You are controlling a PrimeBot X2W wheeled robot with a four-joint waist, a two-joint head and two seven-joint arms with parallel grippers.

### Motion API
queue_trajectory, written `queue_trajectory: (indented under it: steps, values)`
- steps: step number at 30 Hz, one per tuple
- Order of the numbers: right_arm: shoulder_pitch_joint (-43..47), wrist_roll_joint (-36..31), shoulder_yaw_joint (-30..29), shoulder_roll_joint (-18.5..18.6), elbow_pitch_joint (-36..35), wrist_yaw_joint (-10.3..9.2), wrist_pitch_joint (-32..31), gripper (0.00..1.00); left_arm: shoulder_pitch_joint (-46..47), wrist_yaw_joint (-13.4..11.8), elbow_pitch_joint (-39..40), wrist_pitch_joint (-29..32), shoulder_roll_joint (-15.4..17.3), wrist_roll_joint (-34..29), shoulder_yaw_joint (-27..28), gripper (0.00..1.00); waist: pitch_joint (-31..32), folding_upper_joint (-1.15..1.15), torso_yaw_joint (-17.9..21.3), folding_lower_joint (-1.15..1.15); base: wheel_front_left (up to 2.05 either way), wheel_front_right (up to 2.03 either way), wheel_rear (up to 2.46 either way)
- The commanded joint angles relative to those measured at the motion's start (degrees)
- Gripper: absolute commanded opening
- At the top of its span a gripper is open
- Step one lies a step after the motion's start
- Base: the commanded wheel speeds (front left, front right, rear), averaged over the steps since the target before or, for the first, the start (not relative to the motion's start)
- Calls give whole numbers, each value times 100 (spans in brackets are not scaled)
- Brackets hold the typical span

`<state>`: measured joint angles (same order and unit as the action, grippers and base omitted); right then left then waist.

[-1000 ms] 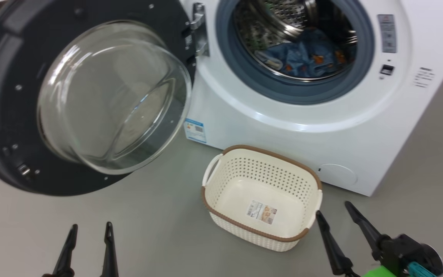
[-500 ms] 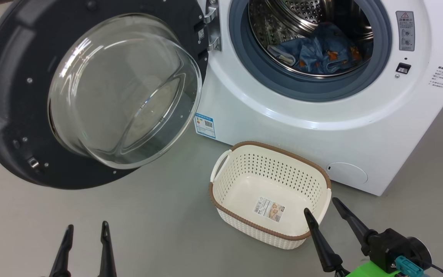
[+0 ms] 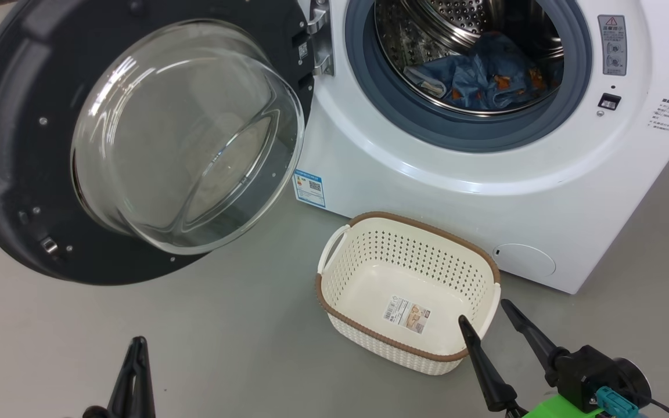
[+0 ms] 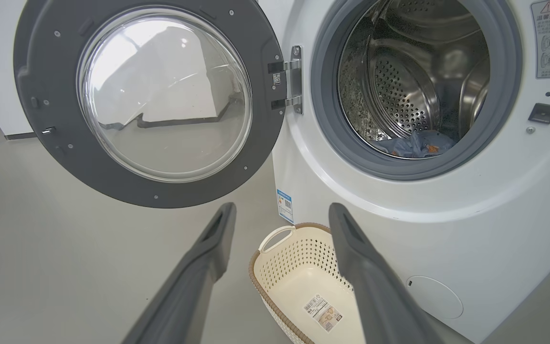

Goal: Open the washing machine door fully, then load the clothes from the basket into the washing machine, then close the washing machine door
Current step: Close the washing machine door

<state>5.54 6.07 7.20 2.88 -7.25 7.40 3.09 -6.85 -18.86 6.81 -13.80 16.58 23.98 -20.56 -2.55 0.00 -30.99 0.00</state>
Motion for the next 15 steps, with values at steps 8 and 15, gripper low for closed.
queue_trajectory:
  steps: [8,15]
  values:
    - [-277,-36,175,61,-188,9,-17,100,172,277,384,-113,-146,282,345,0,-45,0,-17,0,0,0,0]
    - [-294,-68,167,93,-201,9,-32,100,4,1762,1198,-118,-1068,2377,1241,0,-67,0,-25,0,0,0,0]
